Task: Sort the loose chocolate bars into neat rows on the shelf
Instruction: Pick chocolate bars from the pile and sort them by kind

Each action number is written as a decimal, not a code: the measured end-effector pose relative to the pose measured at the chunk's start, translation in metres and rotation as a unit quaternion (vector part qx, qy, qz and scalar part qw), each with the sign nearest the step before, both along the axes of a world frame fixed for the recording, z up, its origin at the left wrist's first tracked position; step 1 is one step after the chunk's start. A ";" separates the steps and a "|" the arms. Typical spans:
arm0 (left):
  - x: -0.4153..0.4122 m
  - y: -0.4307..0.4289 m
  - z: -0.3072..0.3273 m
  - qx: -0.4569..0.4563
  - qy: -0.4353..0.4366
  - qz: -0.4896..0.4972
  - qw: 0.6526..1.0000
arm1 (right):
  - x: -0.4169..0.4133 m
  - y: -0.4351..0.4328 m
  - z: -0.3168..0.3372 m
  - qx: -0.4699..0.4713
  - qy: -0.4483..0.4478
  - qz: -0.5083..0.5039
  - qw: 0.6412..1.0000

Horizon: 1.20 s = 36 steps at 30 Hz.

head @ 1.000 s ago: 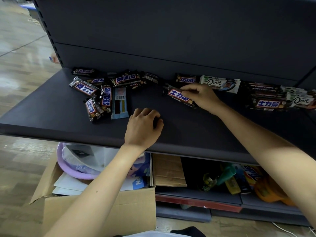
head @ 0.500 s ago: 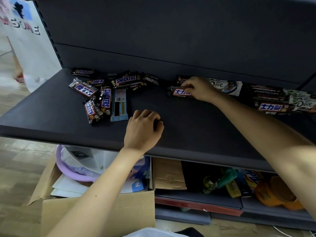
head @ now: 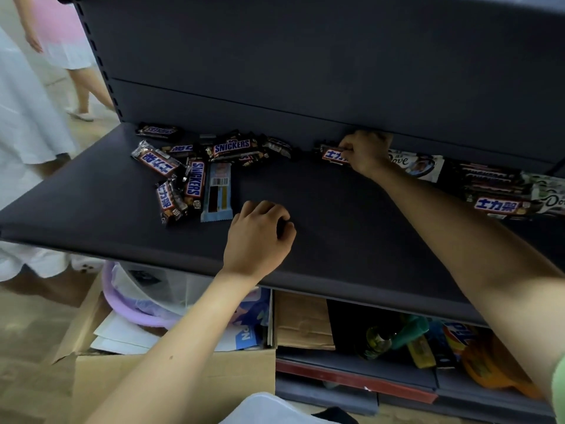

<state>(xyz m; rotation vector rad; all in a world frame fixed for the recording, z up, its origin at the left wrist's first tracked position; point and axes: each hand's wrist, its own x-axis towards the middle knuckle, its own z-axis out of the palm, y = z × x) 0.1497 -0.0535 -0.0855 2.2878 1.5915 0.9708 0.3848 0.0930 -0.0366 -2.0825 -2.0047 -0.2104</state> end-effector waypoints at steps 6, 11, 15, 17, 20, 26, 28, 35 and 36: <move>0.000 0.001 0.000 0.001 0.001 0.001 1.000 | -0.006 -0.005 0.000 0.021 0.035 -0.001 0.999; 0.001 0.000 0.003 -0.016 0.007 0.001 1.000 | -0.055 -0.023 -0.003 0.003 0.058 0.090 0.994; 0.000 -0.001 0.002 -0.007 0.005 -0.004 1.000 | -0.116 -0.045 0.002 -0.089 0.094 0.256 0.958; -0.001 -0.002 0.002 -0.005 0.000 -0.003 1.000 | -0.142 -0.053 0.005 -0.117 0.079 0.306 0.942; -0.001 -0.002 0.002 -0.011 -0.013 -0.001 1.000 | -0.171 -0.057 0.010 -0.125 0.069 0.340 0.930; -0.002 0.000 0.000 -0.005 -0.023 -0.001 1.000 | -0.204 -0.043 0.016 -0.211 -0.031 0.367 0.905; -0.002 -0.002 0.000 0.000 -0.024 0.006 1.000 | -0.207 -0.039 0.012 -0.226 -0.104 0.376 0.893; -0.002 -0.003 -0.001 0.011 -0.024 0.013 1.000 | -0.218 -0.032 0.025 -0.210 -0.176 0.370 0.888; -0.002 -0.003 -0.001 0.011 -0.022 0.012 1.000 | -0.220 -0.032 0.027 -0.217 -0.177 0.365 0.888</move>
